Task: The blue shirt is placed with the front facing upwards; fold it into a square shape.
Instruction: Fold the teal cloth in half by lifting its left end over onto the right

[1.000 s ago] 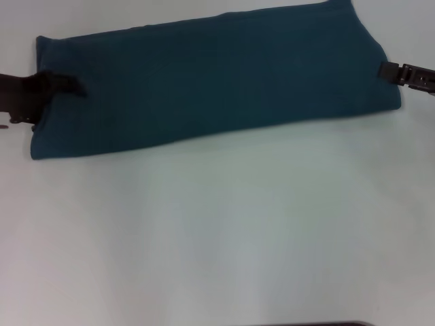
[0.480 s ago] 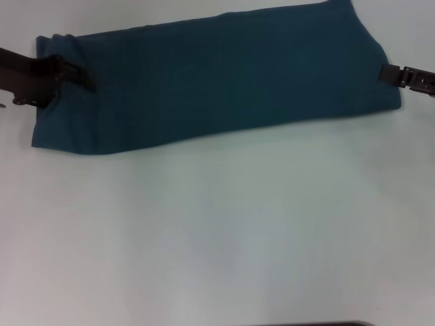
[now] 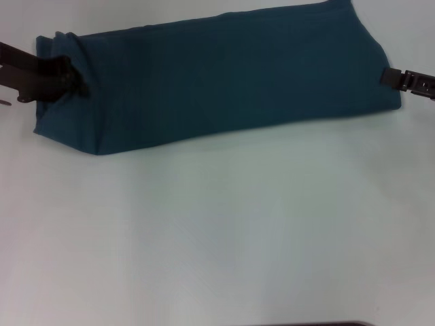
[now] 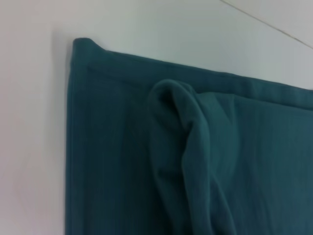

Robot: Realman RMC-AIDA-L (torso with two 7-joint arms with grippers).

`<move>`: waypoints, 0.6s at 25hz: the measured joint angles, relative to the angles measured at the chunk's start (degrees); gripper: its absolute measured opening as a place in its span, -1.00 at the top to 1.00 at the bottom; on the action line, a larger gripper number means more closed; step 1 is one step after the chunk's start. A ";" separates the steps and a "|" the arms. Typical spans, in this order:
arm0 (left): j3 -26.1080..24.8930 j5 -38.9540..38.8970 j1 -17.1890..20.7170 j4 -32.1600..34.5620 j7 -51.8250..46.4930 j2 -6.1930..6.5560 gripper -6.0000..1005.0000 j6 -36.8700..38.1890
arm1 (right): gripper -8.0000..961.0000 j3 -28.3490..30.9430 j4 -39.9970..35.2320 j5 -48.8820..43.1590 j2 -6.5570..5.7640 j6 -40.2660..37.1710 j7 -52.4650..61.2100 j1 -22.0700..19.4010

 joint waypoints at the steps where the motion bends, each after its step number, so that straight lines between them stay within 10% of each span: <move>1: 0.00 0.00 0.04 0.00 0.00 -0.01 0.17 -0.01 | -0.87 0.00 0.00 0.00 0.00 0.00 0.00 0.01; 8: 0.03 0.00 0.37 -0.06 -0.03 -0.05 0.73 -0.08 | -0.87 0.00 -0.02 0.00 0.00 -0.01 0.02 0.15; 15: -0.06 0.00 0.49 -0.13 0.26 -0.06 0.87 -0.90 | -0.87 -0.10 -0.02 0.00 0.00 0.02 0.16 0.43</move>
